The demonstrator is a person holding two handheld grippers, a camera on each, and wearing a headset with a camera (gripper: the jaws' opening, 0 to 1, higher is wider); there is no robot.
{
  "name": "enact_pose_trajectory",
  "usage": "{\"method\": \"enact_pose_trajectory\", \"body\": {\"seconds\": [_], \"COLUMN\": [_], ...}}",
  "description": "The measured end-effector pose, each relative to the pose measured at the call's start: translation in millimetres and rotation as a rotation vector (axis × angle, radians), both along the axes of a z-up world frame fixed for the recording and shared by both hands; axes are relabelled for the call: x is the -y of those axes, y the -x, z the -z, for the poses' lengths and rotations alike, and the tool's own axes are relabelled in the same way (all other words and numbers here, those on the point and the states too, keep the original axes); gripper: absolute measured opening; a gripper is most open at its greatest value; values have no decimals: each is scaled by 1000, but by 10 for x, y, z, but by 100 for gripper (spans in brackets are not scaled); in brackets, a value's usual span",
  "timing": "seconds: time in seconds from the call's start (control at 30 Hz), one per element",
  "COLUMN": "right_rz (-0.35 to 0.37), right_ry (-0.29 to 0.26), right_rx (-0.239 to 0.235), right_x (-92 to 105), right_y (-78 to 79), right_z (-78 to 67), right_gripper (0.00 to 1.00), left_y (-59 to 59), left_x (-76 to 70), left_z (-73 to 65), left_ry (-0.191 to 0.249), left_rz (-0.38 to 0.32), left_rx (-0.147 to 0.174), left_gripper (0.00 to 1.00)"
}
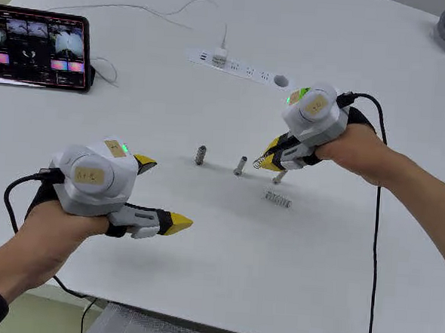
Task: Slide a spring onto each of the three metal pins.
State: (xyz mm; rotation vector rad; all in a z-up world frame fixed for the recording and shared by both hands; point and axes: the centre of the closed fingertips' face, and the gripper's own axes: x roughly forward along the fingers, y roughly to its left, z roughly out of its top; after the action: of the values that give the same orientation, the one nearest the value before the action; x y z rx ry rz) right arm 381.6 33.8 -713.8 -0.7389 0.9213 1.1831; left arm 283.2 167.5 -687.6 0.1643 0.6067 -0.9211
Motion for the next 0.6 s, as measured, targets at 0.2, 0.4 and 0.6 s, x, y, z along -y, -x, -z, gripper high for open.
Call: {"method": "enact_pose_trajectory", "body": {"seconds": [0.2, 0.4, 0.6], "right_rz": [-18, -37, -56], "right_ry": [15, 28, 42], "right_rx": [4, 7, 9], "right_x": [-75, -141, -185], "right_y": [-27, -38, -50], "right_z": [13, 46, 68], "right_gripper": [12, 12, 12], "left_y": [49, 92, 104], "left_x": [-57, -106, -170], "left_z": [-1, 19, 19], "left_ry": [0, -1, 1], "left_rz": [-14, -25, -43], "left_rx": [-8, -20, -23], "left_gripper": [75, 75, 75]}}
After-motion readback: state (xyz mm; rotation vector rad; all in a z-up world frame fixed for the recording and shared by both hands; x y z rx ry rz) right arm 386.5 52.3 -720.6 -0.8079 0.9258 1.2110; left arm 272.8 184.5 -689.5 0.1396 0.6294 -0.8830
